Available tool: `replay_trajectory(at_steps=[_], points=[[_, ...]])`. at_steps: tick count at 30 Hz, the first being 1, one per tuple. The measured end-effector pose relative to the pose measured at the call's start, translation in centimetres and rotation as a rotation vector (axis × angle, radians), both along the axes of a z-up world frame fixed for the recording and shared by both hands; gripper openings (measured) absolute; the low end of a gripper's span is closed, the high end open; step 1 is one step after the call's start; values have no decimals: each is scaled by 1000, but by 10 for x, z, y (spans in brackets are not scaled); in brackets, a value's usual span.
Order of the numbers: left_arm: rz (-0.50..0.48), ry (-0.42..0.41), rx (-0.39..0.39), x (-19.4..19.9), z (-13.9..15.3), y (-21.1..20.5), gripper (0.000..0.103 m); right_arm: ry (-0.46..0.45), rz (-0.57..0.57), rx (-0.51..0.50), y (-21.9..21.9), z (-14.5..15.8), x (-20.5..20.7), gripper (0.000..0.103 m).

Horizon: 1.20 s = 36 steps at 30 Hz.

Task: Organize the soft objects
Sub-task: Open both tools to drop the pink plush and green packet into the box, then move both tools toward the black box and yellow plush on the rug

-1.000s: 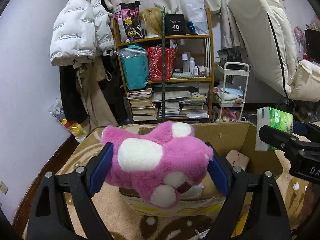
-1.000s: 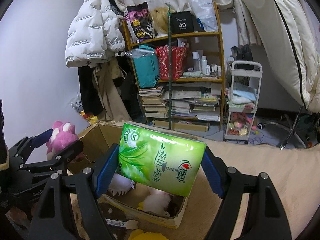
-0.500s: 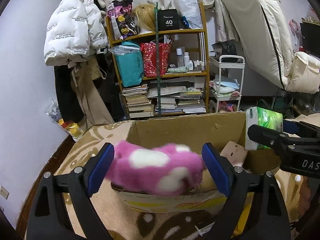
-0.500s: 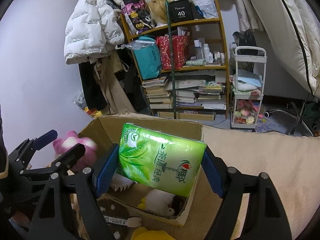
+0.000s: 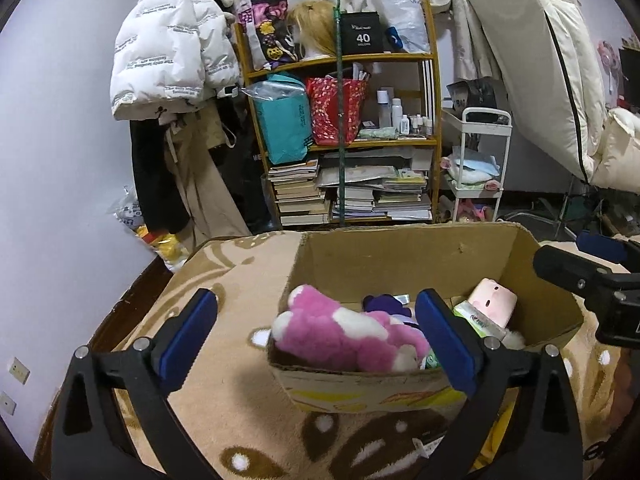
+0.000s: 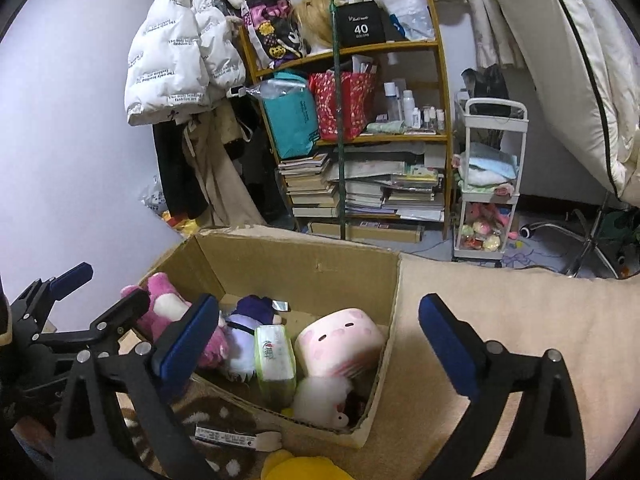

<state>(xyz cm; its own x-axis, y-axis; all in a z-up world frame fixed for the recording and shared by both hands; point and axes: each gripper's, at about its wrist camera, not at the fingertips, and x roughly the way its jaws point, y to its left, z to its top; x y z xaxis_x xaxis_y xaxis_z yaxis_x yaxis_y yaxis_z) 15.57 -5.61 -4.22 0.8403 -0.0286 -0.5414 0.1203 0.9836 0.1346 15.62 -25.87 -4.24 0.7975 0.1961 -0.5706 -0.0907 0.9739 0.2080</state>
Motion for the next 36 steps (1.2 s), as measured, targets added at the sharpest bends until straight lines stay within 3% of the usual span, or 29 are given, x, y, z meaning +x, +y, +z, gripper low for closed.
replay_trajectory(at_steps=[23,36], points=[[-2,-10,-27,-75,39,18,98,-11,-50,-16,-9,37,-85,103],[-25,14,-9,-110,41,16,98,26,-48,-12,-7,33,-118,103]])
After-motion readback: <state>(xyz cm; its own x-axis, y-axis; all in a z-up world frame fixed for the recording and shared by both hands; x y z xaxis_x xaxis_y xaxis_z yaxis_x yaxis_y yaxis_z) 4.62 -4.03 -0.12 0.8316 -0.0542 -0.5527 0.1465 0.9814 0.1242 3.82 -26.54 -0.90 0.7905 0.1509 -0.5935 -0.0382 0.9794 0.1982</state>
